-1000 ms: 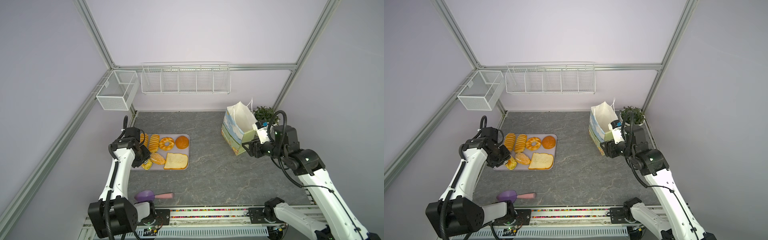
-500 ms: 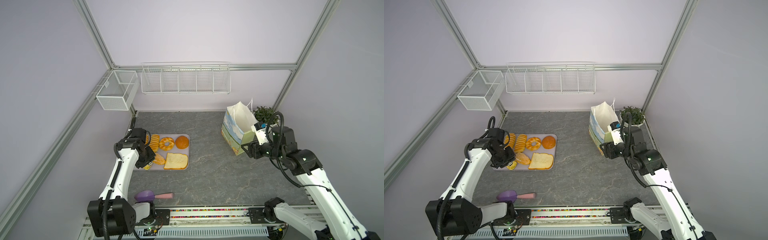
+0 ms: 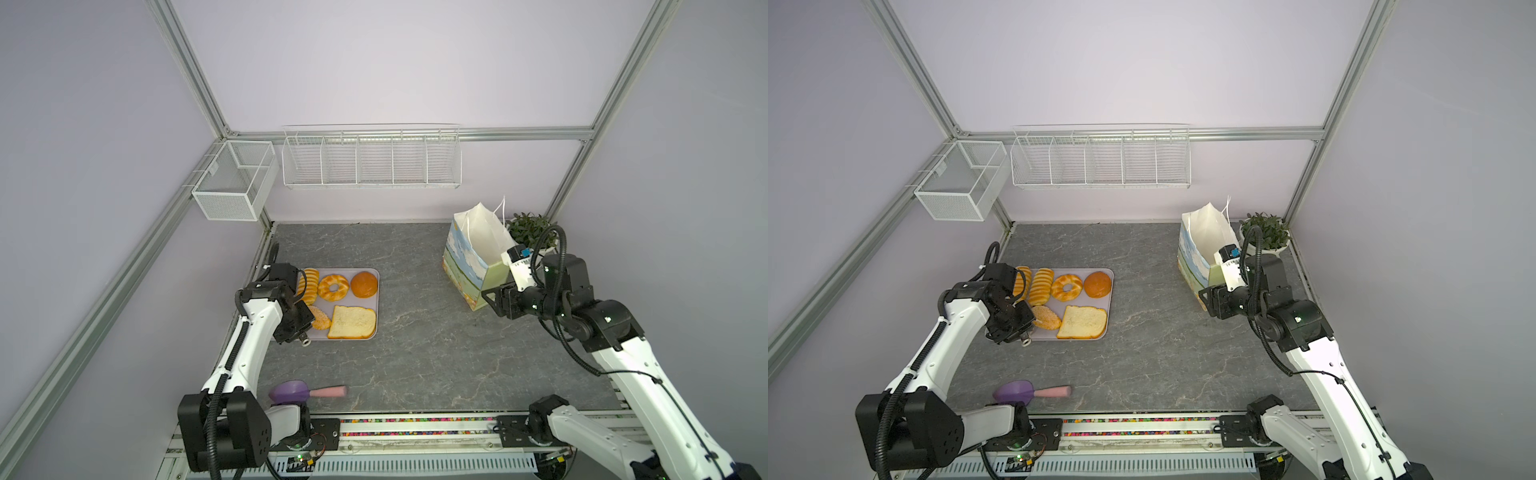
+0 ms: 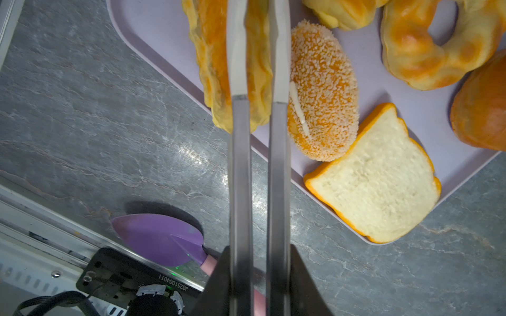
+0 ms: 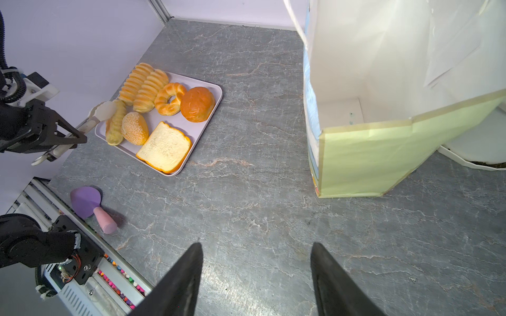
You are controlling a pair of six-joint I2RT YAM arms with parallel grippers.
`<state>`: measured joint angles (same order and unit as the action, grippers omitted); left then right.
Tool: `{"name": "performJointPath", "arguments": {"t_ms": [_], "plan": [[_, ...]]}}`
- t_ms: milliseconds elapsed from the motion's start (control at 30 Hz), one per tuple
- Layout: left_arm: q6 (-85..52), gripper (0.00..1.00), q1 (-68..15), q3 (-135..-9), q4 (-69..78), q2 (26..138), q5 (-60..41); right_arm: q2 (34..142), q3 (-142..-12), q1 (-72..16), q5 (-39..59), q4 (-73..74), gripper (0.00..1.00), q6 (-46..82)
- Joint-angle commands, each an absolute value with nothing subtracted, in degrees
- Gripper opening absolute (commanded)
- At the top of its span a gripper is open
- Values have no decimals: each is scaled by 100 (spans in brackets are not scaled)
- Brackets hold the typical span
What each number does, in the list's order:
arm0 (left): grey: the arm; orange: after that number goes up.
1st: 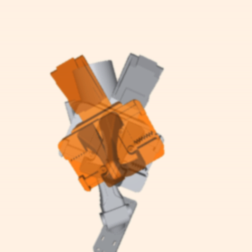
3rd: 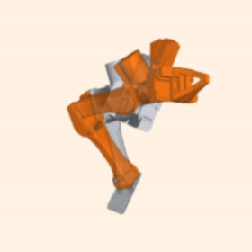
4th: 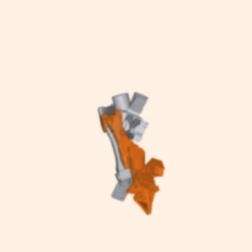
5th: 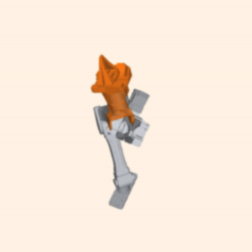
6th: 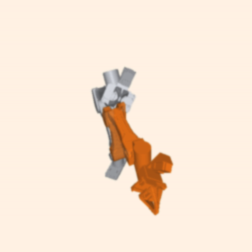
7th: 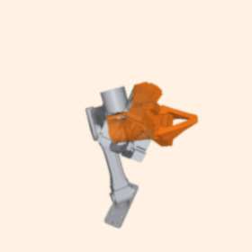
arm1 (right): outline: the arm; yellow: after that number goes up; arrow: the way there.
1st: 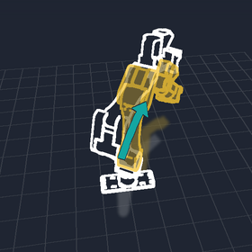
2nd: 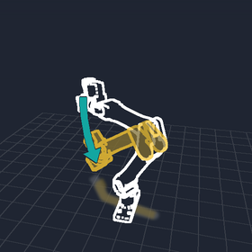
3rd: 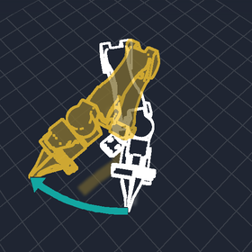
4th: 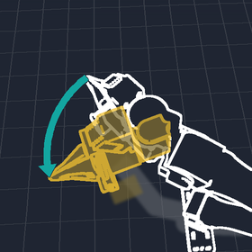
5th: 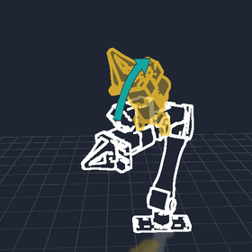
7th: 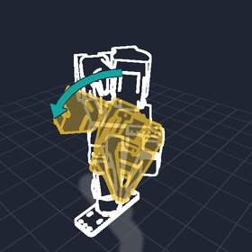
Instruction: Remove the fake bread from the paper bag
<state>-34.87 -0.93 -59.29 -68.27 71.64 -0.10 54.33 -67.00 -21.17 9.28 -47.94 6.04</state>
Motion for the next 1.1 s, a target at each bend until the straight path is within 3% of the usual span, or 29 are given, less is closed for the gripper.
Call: {"name": "performJointPath", "arguments": {"t_ms": [0,133,233,467,733,1067], "plan": [[-3454,19,-123,-6183,-7184,7040,-10,5315,-6601,-2158,984,-4689,65,662],[-3441,8,-127,-6387,-7370,6959,-1,5291,-6589,-2162,993,-4678,65,655],[-3441,6,-123,-6569,-7530,6874,43,5270,-6583,-2160,976,-4685,65,632],[-3414,26,-123,-6751,-7734,6814,-88,5208,-6532,-2157,998,-4660,65,640],[-3379,27,-123,-6655,-7678,6889,-160,5170,-6416,-2162,1090,-4546,65,693],[-3374,39,-125,-6517,-7721,6873,-23,5177,-6382,-2163,1125,-4510,65,670]]}}
